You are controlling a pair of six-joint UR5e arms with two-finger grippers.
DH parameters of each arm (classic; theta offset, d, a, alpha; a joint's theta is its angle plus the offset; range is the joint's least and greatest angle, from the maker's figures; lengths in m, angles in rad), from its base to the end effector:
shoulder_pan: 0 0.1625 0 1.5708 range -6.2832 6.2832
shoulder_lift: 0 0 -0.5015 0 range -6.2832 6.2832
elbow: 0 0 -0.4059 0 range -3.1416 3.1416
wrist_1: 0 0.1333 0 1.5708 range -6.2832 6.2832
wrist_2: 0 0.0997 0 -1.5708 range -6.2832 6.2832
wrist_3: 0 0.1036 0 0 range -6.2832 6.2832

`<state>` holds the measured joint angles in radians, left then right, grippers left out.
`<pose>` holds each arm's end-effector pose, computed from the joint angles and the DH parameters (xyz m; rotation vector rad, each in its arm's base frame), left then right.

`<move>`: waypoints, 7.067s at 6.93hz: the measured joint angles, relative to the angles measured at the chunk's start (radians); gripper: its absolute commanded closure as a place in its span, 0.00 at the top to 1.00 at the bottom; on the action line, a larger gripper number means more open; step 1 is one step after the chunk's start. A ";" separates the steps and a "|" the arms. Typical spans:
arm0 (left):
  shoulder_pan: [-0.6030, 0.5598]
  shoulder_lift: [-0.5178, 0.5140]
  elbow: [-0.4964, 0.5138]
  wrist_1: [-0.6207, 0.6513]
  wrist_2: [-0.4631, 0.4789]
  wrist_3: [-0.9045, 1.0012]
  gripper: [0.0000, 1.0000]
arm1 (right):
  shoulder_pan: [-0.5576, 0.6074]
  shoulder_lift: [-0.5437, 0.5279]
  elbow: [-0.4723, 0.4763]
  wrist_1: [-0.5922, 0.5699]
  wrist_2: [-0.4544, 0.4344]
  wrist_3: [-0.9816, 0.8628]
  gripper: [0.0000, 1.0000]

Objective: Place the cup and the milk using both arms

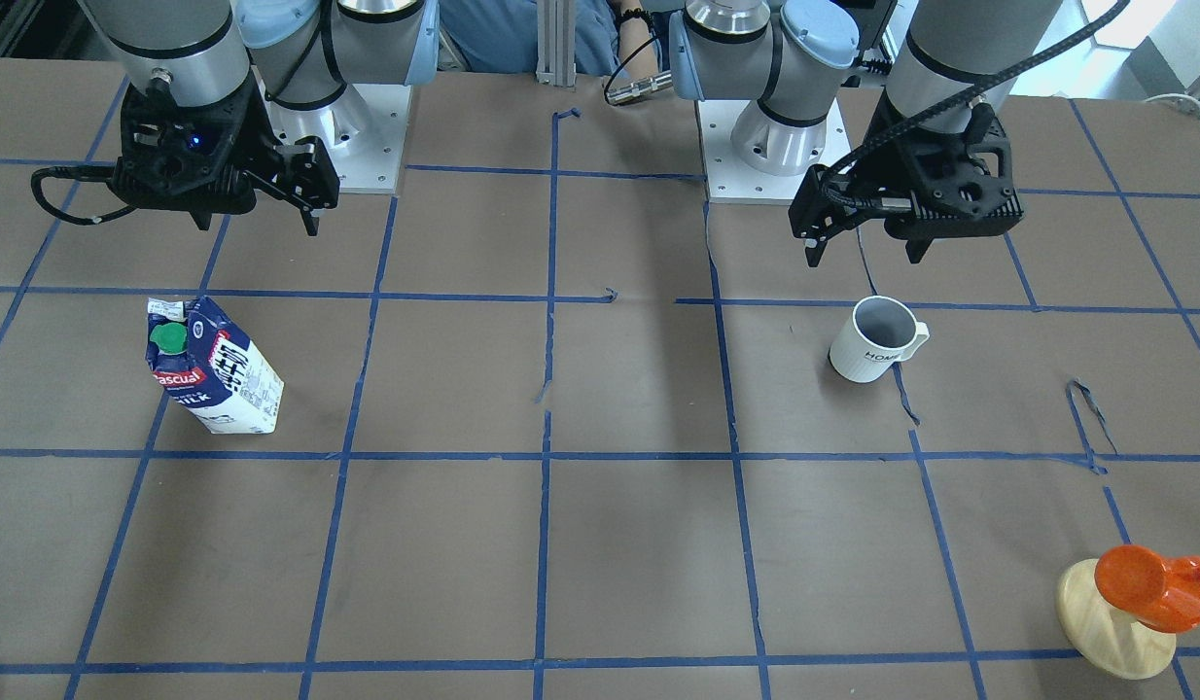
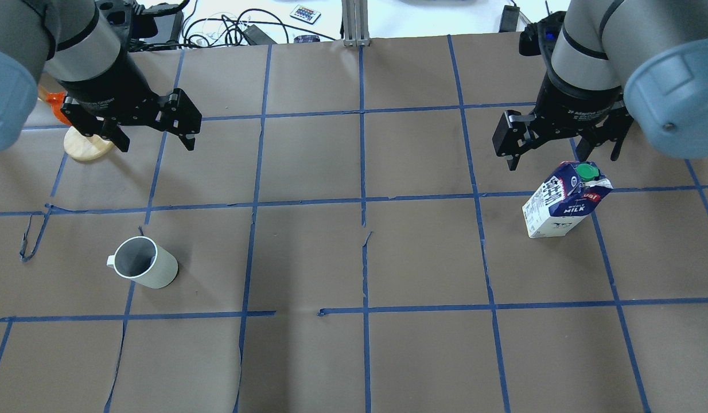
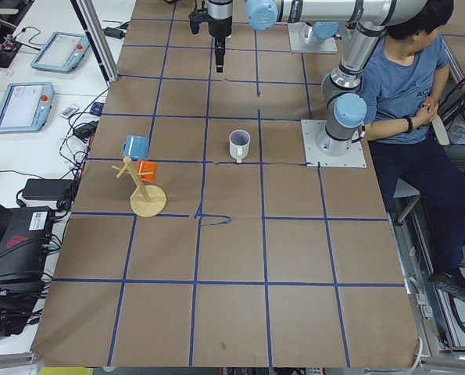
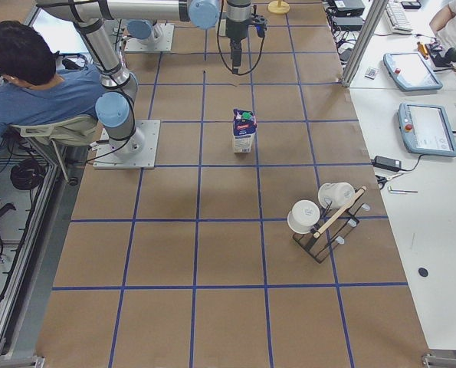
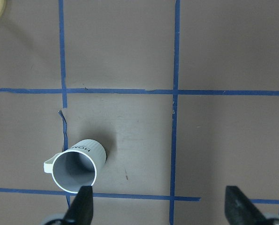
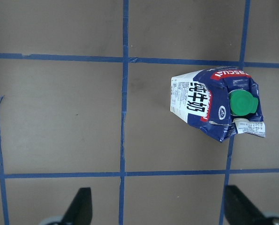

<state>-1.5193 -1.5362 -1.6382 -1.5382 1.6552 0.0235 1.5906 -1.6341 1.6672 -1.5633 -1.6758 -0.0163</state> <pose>-0.0993 -0.4938 0.5471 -0.0428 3.0569 0.0052 0.1317 -0.4669 0.5426 0.0580 -3.0354 -0.0614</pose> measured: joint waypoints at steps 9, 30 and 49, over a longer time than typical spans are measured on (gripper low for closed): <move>0.215 -0.124 -0.480 0.414 0.052 0.222 0.00 | -0.004 0.000 0.000 0.002 -0.008 -0.005 1.00; -0.557 -0.376 -0.164 0.575 -0.167 -1.140 1.00 | -0.217 0.098 0.124 -0.303 -0.004 -0.244 1.00; -0.002 0.000 0.054 -0.011 -0.126 -0.053 1.00 | -0.269 0.147 0.194 -0.380 0.057 -0.348 0.30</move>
<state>-1.5218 -1.5359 -1.5845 -1.5488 1.5294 -0.0293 1.3217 -1.4867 1.8608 -1.9430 -1.6184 -0.3642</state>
